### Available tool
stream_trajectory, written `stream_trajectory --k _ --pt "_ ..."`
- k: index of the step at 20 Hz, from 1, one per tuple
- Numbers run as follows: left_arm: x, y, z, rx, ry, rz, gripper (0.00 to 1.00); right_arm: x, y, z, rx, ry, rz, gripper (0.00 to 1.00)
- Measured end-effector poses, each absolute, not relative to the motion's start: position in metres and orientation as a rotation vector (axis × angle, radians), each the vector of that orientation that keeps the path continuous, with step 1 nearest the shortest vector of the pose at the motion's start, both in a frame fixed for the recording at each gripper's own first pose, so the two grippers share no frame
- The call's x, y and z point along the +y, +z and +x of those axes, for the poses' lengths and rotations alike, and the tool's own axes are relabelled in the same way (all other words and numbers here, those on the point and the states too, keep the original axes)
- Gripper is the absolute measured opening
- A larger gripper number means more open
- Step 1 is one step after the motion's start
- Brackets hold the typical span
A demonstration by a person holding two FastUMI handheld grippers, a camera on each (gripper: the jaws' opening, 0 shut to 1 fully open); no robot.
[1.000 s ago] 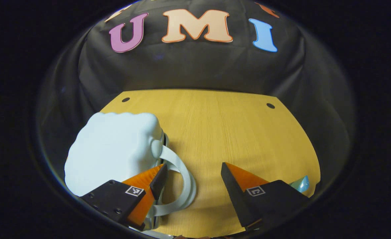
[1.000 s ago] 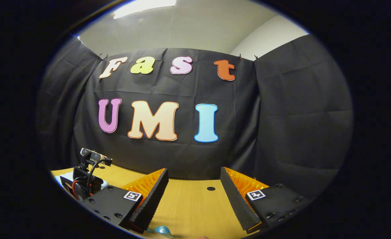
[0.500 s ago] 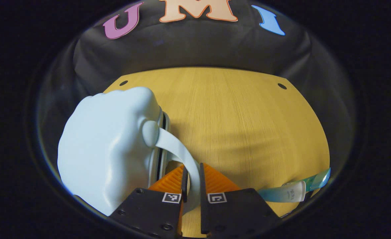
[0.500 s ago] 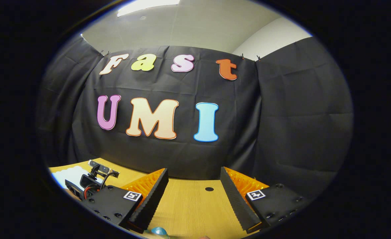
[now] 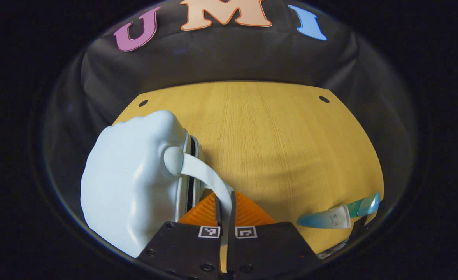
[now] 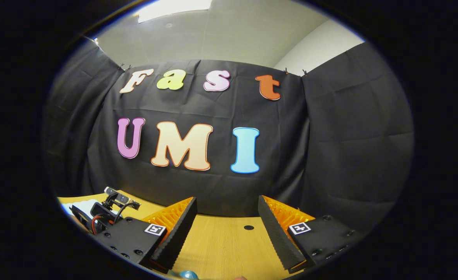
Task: First open the suitcase, pack the skin care products into it, and then close the suitcase.
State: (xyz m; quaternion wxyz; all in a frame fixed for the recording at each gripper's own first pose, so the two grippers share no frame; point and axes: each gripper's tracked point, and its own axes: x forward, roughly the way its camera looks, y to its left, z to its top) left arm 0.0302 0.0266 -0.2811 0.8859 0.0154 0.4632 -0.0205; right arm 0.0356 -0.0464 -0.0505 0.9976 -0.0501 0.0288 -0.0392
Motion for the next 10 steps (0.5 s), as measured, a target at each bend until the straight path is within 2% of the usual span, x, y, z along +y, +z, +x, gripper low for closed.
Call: stream_trajectory --k 10 --pt "0.077 -0.181 0.031 0.853 -0.061 0.025 0.00 -0.015 -0.054 0.040 0.046 -0.024 -0.054 0.98"
